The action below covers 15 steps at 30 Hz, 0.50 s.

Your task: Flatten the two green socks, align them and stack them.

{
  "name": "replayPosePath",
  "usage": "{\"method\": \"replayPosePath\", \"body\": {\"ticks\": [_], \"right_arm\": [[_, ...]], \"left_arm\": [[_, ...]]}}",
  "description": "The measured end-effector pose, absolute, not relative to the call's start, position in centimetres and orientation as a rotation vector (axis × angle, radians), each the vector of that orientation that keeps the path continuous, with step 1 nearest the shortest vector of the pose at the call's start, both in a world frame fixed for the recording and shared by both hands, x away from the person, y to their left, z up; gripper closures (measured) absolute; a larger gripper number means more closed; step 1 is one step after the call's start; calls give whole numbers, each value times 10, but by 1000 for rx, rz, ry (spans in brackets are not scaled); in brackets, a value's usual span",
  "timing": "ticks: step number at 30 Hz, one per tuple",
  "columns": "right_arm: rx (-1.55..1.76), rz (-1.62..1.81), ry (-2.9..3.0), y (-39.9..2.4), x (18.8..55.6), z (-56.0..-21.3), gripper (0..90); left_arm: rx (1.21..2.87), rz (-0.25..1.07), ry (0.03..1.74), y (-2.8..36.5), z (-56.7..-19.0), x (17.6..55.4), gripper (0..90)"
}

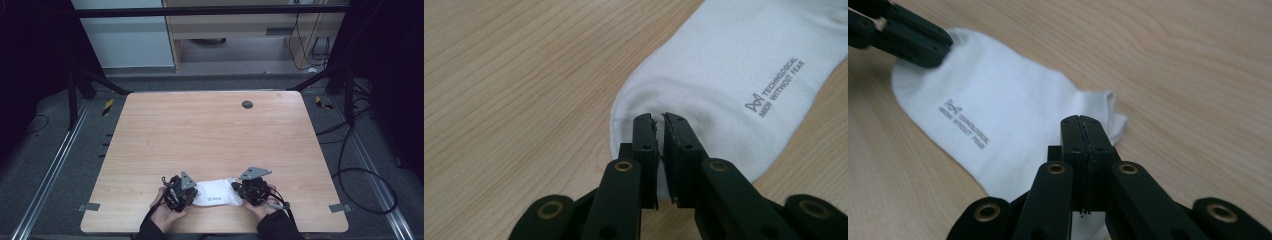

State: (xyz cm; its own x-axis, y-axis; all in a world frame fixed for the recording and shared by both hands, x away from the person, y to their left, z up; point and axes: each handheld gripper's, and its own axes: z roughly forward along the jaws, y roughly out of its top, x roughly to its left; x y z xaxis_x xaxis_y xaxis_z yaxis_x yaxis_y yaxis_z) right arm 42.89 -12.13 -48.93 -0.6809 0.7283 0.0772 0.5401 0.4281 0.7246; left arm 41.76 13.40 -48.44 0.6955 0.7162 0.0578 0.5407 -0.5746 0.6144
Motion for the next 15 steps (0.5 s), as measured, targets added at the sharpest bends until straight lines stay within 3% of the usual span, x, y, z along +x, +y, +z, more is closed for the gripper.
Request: {"method": "replayPosePath", "body": {"ticks": [9, 15], "right_arm": [[1147, 1075, 2457, -126, 430, -493, 900], [1135, 1220, 2329, -145, 431, -475, 900]], "left_arm": [[2318, 416, 952, 134, -484, 416, 818], [2228, 468, 913, 141, -470, 414, 723]]}}
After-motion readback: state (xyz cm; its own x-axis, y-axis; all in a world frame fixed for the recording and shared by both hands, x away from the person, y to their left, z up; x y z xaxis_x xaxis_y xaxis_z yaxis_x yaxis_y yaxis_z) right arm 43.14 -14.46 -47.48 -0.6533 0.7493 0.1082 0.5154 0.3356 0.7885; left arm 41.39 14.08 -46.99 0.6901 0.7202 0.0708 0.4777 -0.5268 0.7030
